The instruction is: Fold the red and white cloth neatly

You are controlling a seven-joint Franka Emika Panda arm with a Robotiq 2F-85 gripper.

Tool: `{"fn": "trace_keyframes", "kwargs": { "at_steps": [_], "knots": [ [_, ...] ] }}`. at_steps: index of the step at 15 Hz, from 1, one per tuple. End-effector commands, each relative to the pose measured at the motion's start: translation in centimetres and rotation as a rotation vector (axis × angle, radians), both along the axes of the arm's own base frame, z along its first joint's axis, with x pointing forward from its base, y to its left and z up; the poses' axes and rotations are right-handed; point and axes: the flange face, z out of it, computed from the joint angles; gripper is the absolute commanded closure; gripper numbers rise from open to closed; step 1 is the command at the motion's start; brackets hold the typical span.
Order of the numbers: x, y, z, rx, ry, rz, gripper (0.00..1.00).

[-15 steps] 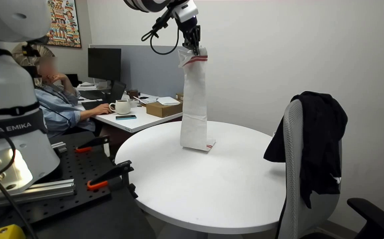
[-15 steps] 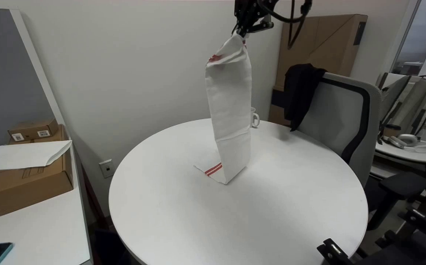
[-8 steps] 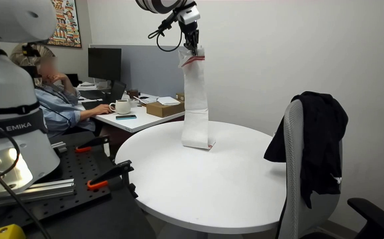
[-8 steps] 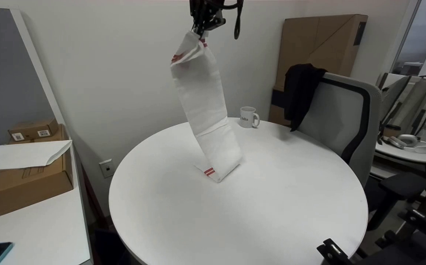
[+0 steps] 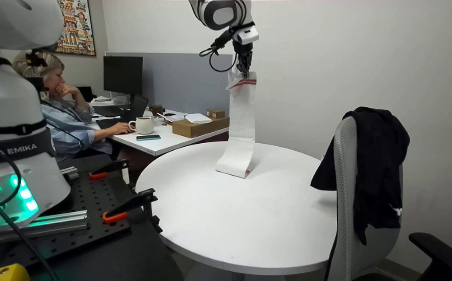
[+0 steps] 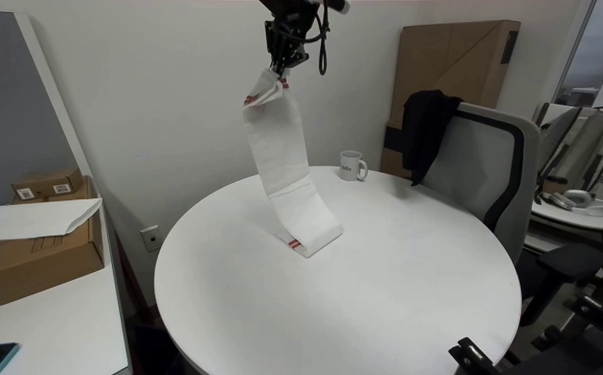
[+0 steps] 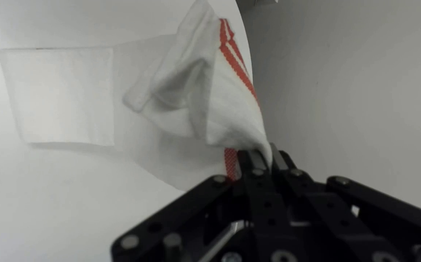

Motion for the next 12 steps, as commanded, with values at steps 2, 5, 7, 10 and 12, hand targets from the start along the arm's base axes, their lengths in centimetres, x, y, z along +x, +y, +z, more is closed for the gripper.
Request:
{"fn": "trace_keyframes", "kwargs": {
  "at_steps": [2, 5, 7, 10, 12],
  "knots": [
    [4.5, 0.0, -1.8, -0.027, 0.026, 0.065, 0.99],
    [5.9, 0.1, -3.3, -0.039, 0.068, 0.14, 0.99],
    [6.3, 0.3, -4.8, -0.048, 0.088, 0.178, 0.99],
    [6.3, 0.1, -7.2, -0.066, 0.109, 0.223, 0.99],
    [5.7, -0.4, -8.5, -0.072, 0.122, 0.247, 0.99]
  ]
}}
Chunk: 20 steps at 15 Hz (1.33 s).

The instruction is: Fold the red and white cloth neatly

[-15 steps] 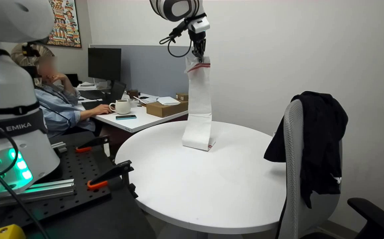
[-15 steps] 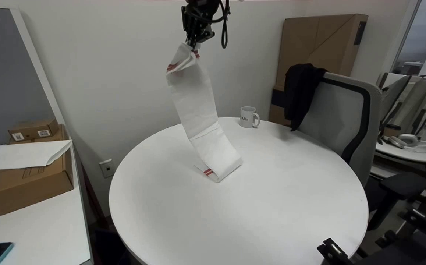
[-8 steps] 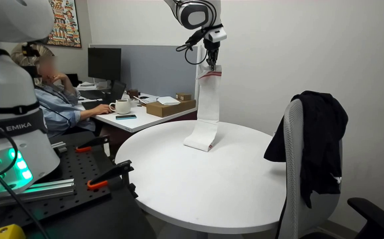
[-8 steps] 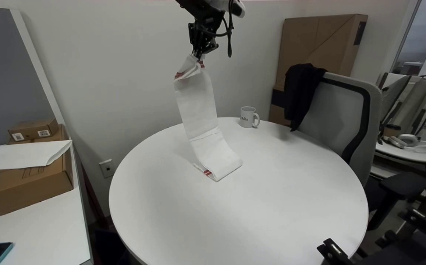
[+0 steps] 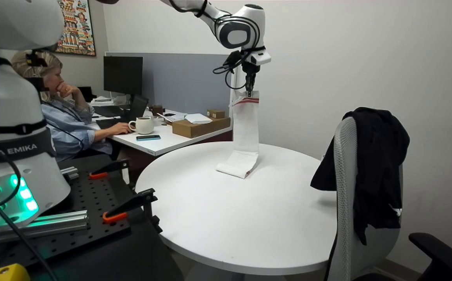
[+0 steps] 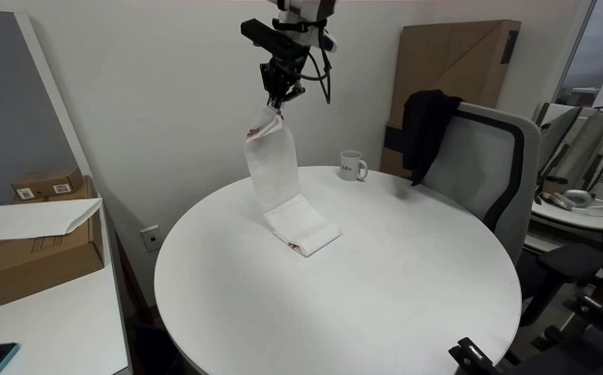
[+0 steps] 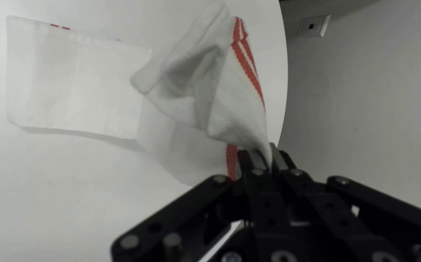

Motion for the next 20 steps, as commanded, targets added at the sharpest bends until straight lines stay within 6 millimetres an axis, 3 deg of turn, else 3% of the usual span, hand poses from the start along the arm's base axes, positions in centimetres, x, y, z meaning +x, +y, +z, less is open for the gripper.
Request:
{"fn": "trace_keyframes", "kwargs": {
  "at_steps": [1, 5, 9, 10, 13, 17, 20],
  "knots": [
    [-0.2, -0.5, -1.8, -0.01, 0.013, 0.063, 0.99],
    [-2.4, -3.0, -1.5, 0.007, 0.055, 0.124, 0.99],
    [-5.6, -7.0, -0.3, -0.012, 0.073, 0.123, 0.99],
    [-7.9, -6.7, -1.5, -0.021, 0.075, 0.12, 0.99],
    [-12.2, -7.9, -2.7, -0.029, 0.083, 0.133, 0.99],
    [-19.3, -8.0, -6.0, -0.042, 0.12, 0.137, 0.99],
    [-23.3, -7.6, -8.2, -0.041, 0.138, 0.117, 0.99]
  ]
}}
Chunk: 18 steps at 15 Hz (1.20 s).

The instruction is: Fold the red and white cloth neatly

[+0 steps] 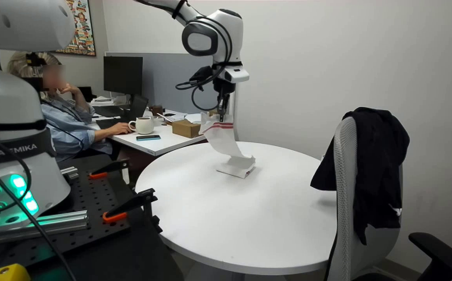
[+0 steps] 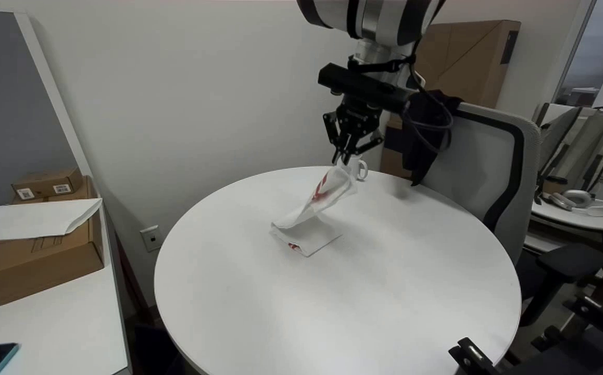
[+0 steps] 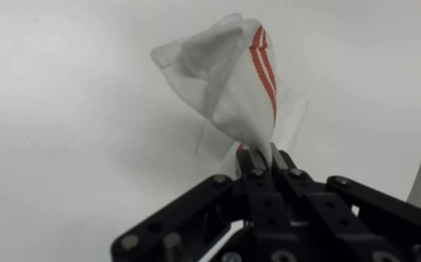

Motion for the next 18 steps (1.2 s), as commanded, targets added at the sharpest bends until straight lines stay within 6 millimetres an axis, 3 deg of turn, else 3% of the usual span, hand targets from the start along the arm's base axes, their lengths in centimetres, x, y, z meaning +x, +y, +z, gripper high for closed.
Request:
{"fn": "trace_keyframes", "kwargs": {
  "at_steps": [1, 3, 6, 9, 15, 18],
  "knots": [
    [-4.8, 0.2, -1.7, 0.019, -0.008, -0.019, 0.99],
    [-6.3, 0.6, -2.5, 0.025, -0.004, -0.036, 0.99],
    [-7.1, 0.7, -2.9, 0.042, -0.003, -0.074, 0.99],
    [-6.4, -0.5, -2.0, 0.059, -0.021, -0.126, 0.99],
    [-4.2, -4.7, 1.6, 0.033, -0.087, -0.198, 0.99],
    [-4.0, -5.4, 1.8, 0.011, -0.082, -0.199, 0.99]
  ]
}}
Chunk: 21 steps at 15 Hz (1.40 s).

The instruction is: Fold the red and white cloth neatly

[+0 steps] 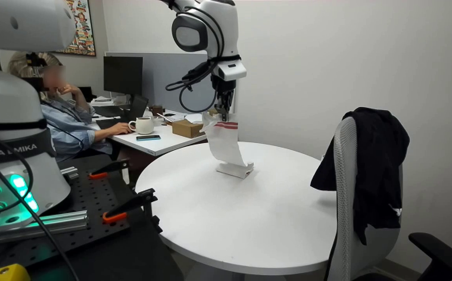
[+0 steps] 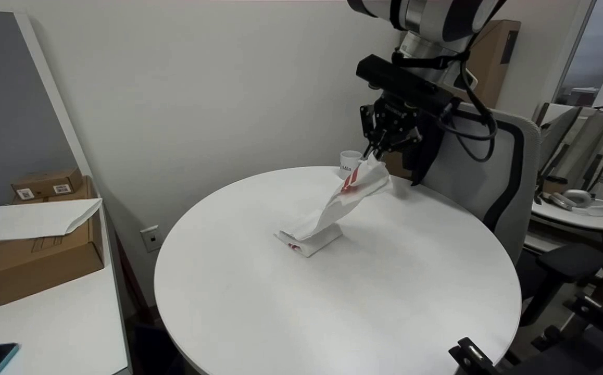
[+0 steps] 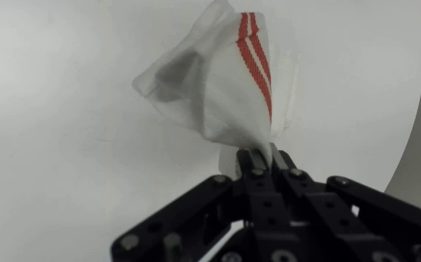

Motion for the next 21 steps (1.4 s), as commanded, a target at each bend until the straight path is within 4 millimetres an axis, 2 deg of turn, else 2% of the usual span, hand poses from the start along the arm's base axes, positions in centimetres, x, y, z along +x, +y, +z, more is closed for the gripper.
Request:
{"fn": "trace_keyframes", "kwargs": {
  "at_steps": [1, 6, 11, 15, 17, 21],
  "knots": [
    [0.3, -0.4, 0.2, -0.021, 0.014, -0.004, 0.99],
    [-0.2, -1.2, -1.1, -0.041, 0.053, -0.005, 0.99],
    [-0.3, -2.9, -2.1, -0.054, 0.085, -0.027, 0.99],
    [-0.1, -2.6, -3.5, -0.042, 0.118, -0.021, 0.99],
    [0.9, -1.6, -3.5, -0.029, 0.105, -0.009, 0.99],
    [4.3, 0.4, -2.0, -0.006, 0.054, 0.002, 0.99]
  ]
}}
